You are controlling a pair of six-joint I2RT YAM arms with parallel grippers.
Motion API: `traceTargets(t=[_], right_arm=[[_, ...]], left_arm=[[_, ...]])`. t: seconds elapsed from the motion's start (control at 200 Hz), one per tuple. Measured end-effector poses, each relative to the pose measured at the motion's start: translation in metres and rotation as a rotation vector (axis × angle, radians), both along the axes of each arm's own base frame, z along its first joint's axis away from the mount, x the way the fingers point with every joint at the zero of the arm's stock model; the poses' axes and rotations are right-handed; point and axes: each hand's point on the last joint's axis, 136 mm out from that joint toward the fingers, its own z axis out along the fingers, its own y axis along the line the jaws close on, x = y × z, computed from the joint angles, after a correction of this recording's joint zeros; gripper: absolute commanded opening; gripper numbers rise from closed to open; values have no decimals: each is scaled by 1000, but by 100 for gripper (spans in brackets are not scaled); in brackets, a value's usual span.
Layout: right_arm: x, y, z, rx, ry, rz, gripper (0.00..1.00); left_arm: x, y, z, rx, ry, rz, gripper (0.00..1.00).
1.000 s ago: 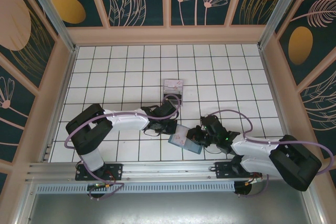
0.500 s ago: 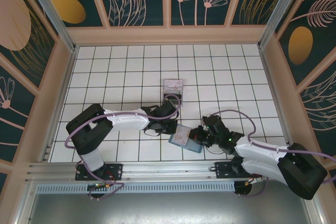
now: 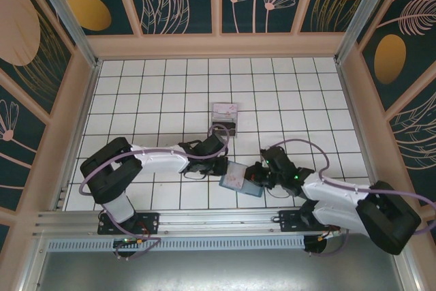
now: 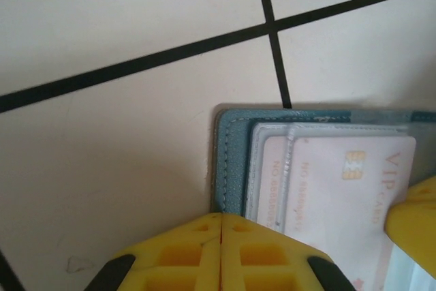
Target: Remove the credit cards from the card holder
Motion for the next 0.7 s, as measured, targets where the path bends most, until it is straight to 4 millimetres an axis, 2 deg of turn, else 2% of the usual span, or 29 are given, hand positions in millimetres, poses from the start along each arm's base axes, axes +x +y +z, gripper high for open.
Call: traceTargets(t=[0.255, 0.445, 0.701], right_arm=[[17, 28, 1, -51, -11, 132, 2], [24, 41, 4, -58, -27, 196, 2], [20, 42, 1, -53, -13, 214, 2]], left_arm=[[-17, 30, 1, 3, 23, 62, 9], [-22, 50, 2, 56, 32, 102, 13], [-21, 49, 8, 69, 40, 115, 25]])
